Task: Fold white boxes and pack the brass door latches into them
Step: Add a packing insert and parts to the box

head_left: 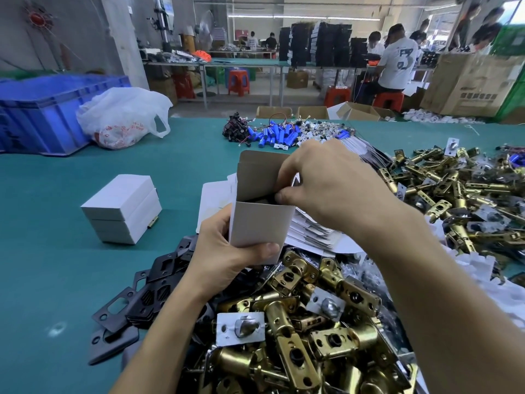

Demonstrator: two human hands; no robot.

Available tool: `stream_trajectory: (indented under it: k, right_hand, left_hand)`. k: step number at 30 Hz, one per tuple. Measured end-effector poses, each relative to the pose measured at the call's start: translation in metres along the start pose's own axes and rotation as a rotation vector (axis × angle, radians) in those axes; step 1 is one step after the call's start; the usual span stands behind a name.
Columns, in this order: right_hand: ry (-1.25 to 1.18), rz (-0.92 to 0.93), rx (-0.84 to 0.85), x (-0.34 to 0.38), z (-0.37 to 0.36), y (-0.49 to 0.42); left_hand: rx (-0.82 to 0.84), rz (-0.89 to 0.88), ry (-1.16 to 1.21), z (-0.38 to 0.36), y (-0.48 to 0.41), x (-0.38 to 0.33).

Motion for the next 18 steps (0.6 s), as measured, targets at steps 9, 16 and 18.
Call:
stream_trajectory:
  k: [9,16,18]
  right_hand:
    - [0.098,-0.104,-0.059,-0.006,0.001,0.0]
    - [0.118,-0.092,-0.09,-0.003,0.008,0.005]
    - [0.172,-0.033,-0.097,0.003,0.007,0.006]
  left_hand:
    - [-0.005,-0.001,0.0,0.001,-0.001,0.001]
    - [0.026,0.016,-0.003,-0.002,-0.001,0.001]
    - [0.026,0.022,-0.025,-0.002,-0.001,0.003]
Point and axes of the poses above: each hand's wrist, its own y-axis away from the middle knuckle, its own z-axis out of the back of the hand, x = y × z, the point moved 5 cm from there along -y, towards the middle knuckle, and after that the axes turned 10 degrees about -z, right-handed, at the moved point
